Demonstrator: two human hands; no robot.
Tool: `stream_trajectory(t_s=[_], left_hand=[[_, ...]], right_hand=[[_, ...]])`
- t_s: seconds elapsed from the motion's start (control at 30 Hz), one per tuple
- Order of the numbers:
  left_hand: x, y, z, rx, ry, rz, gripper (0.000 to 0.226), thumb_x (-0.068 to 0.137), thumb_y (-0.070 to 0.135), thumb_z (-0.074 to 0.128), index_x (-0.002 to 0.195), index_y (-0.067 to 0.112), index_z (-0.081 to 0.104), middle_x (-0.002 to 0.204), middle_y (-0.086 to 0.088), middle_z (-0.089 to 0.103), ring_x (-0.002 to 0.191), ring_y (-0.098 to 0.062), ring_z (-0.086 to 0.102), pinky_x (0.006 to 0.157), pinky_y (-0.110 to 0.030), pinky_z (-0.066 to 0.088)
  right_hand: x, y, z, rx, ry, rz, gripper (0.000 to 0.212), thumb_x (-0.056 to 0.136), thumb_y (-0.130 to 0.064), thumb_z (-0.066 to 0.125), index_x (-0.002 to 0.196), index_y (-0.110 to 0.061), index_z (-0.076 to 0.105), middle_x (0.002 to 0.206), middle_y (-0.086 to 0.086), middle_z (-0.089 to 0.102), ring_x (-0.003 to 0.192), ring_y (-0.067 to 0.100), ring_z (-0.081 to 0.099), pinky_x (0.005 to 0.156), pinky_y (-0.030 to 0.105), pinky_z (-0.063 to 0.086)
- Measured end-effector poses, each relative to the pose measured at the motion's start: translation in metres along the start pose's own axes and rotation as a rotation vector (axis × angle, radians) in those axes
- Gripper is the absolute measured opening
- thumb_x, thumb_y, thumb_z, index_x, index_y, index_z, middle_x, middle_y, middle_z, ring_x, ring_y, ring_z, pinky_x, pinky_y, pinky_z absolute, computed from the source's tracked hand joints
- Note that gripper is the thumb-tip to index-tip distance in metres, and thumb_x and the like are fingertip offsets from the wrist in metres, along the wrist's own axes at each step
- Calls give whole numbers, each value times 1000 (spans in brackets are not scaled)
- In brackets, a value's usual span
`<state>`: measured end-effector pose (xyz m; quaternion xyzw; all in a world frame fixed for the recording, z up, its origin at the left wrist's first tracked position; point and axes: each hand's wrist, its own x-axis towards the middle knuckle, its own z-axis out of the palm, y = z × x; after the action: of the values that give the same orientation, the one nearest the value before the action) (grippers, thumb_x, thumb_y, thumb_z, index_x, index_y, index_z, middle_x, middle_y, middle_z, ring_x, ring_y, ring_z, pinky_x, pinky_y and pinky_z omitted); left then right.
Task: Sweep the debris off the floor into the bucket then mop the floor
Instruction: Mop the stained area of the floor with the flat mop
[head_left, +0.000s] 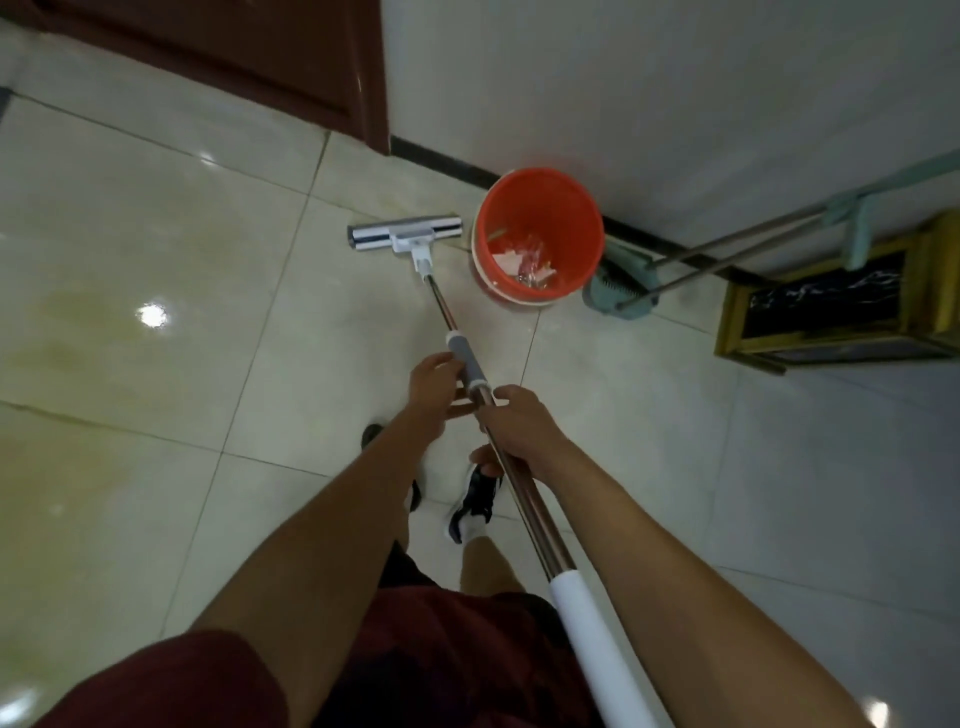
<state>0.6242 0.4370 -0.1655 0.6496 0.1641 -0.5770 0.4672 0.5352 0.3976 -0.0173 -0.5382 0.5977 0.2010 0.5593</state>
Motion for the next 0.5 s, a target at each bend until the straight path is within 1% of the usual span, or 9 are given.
stream_trajectory(t_s=[0.03,0.1,0.13,0.17,0.23,0.3,0.33,0.4,0.5], left_hand=[[6,0,6,-19,0,-26,25,100,18,60,122,7,61,111,-17,68,83,-32,73,52,-33,58],[14,2,16,-43,-28,-87,29,97,20,65,120,4,58,106,-18,68,77,-33,73,55,-36,58],[16,2,20,-33,-40,-115,31,95,20,68,120,3,57,100,-16,67,71,-30,72,54,-35,58],[19,3,23,-16,-43,-132,31,94,17,70,117,2,57,93,-14,66,66,-27,69,52,-34,56],[21,7,28,45,-23,-132,20,93,8,70,107,-1,59,84,-13,62,62,-23,64,48,-32,55],[19,10,31,78,-3,-112,8,92,2,68,90,1,59,81,-14,62,61,-22,62,51,-35,55],[18,12,33,79,11,-99,12,92,0,67,84,3,57,82,-15,62,62,-23,63,54,-36,56],[16,12,35,67,37,-72,17,92,-2,66,81,5,55,87,-18,63,62,-25,64,58,-39,58],[16,10,37,16,51,-64,17,90,-2,68,85,5,53,90,-20,65,62,-26,66,68,-45,60]], right_hand=[[5,4,1,-13,-12,21,18,95,-11,52,82,-22,46,81,7,57,72,26,60,79,45,58],[15,15,6,-74,-15,28,2,91,-14,55,92,-14,56,81,8,61,61,24,60,64,36,56],[21,25,8,-123,5,15,6,88,-14,57,93,-10,57,80,7,61,57,21,60,57,31,52],[24,29,9,-177,28,1,5,86,-12,57,88,-10,54,77,5,60,54,18,58,49,24,48],[27,32,11,-271,71,-52,21,84,-6,56,73,-15,41,71,2,52,50,13,50,39,20,34],[28,34,10,-326,103,-95,32,84,-3,55,68,-19,34,70,1,48,50,11,45,38,19,30],[27,32,8,-353,116,-102,33,85,-2,56,68,-19,33,70,0,47,50,11,45,39,19,30],[25,32,3,-413,128,-128,30,86,-2,57,71,-18,36,74,0,47,53,11,45,43,21,31],[19,33,-6,-501,120,-187,15,87,-3,55,88,-11,44,85,4,50,57,11,44,45,22,31]])
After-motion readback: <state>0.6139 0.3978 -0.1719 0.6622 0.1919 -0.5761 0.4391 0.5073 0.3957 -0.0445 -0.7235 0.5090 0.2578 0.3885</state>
